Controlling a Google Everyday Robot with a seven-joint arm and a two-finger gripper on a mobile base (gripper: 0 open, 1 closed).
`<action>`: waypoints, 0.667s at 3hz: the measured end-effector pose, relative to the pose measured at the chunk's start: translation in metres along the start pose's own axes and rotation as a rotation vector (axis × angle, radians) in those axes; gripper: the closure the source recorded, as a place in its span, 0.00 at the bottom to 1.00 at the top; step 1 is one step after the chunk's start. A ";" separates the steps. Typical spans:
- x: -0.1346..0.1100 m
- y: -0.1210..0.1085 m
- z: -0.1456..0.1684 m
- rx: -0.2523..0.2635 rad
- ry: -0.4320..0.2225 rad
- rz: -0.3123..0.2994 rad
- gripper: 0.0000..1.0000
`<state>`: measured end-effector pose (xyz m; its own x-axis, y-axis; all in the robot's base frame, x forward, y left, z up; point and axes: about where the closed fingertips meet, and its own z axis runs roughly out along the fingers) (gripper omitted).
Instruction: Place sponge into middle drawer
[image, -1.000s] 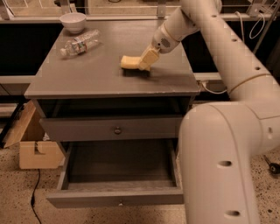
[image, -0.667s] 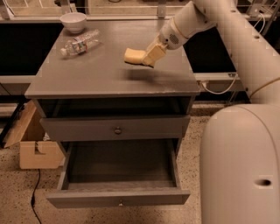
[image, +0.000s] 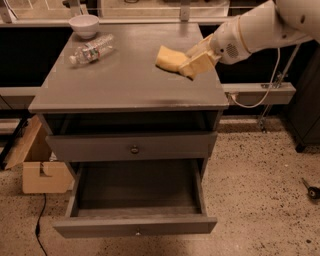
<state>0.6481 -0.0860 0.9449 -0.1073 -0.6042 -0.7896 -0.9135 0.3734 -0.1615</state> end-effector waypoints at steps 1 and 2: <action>0.030 0.037 -0.010 -0.016 0.001 0.074 1.00; 0.041 0.044 -0.005 -0.035 0.020 0.086 1.00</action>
Offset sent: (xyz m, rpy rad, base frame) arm -0.0366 -0.0101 -0.0208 0.0269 0.0553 -0.0287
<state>0.6013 -0.0979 0.9084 -0.1934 -0.5848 -0.7878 -0.9136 0.4002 -0.0727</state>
